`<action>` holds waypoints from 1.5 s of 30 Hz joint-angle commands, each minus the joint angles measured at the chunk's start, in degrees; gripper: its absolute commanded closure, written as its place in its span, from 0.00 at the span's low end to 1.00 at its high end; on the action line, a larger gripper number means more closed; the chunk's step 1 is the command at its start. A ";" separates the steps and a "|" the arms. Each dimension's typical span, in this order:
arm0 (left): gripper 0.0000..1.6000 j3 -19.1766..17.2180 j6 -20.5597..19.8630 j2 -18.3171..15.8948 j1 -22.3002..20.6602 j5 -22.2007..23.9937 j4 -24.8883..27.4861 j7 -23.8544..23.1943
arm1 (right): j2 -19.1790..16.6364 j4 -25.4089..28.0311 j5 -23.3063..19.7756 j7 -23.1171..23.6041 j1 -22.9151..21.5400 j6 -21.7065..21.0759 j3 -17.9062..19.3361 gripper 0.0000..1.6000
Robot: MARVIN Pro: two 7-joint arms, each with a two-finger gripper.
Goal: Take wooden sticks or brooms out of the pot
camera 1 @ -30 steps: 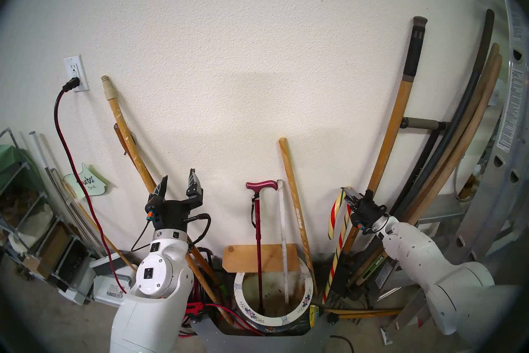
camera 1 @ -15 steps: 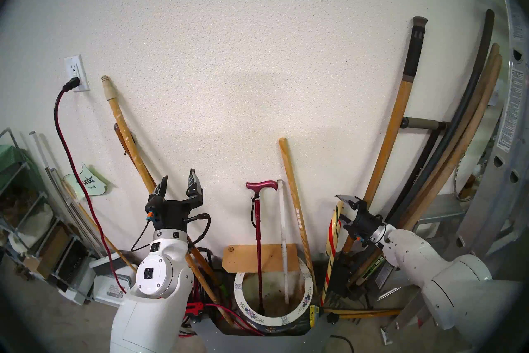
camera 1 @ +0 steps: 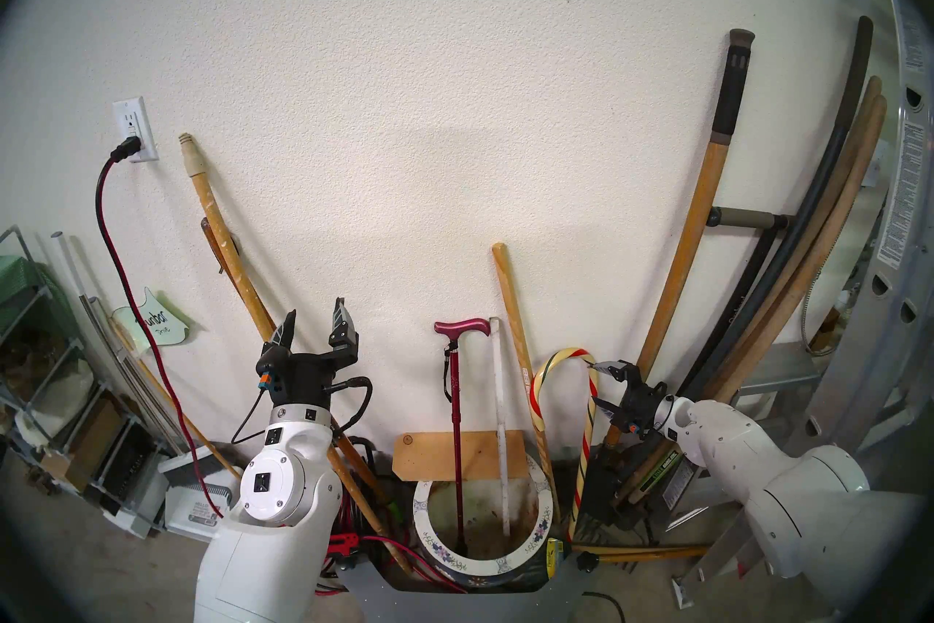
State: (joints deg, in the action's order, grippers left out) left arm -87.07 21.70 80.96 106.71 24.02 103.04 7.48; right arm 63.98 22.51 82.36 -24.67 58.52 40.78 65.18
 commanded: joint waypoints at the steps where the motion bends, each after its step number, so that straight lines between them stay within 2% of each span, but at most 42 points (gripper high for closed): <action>1: 0.00 -0.13 -0.02 -0.08 0.02 -0.01 0.01 0.03 | -2.32 6.38 -2.91 4.49 3.65 2.98 2.20 0.00; 15: 0.00 -0.13 0.00 -0.07 0.01 -0.01 0.00 0.03 | -4.75 17.62 -11.93 9.23 11.57 14.22 7.87 0.00; 25: 0.00 -0.12 0.00 -0.07 0.01 -0.01 0.00 0.02 | -3.94 24.90 -20.91 10.63 18.02 14.22 11.24 0.00; 27: 0.00 -0.13 0.00 -0.07 0.01 -0.01 0.00 0.02 | -2.92 26.69 -24.61 11.57 20.03 14.22 12.39 0.00; 31: 0.00 -0.13 0.00 -0.07 0.01 -0.01 0.00 0.02 | -1.51 27.69 -27.96 12.40 21.47 14.22 13.21 0.00; 33: 0.00 -0.13 0.00 -0.06 0.01 -0.01 0.00 0.02 | 0.07 28.91 -31.79 13.37 22.88 14.22 13.93 0.00; 35: 0.00 -0.13 0.00 -0.06 0.01 -0.01 0.00 0.02 | 0.45 29.46 -33.07 13.92 23.37 14.22 14.12 0.00; 40: 0.00 -0.13 0.00 -0.07 0.01 -0.01 0.00 0.02 | 2.44 31.41 -39.79 16.32 25.52 14.22 15.32 0.00; 45: 0.00 -0.13 -0.01 -0.07 0.01 -0.02 0.00 0.02 | 4.07 33.43 -46.73 19.59 27.32 11.83 16.36 0.00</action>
State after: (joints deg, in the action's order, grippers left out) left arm -87.07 21.70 80.97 106.71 24.01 103.04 7.47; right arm 64.83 52.89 43.53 -8.28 82.39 54.93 80.59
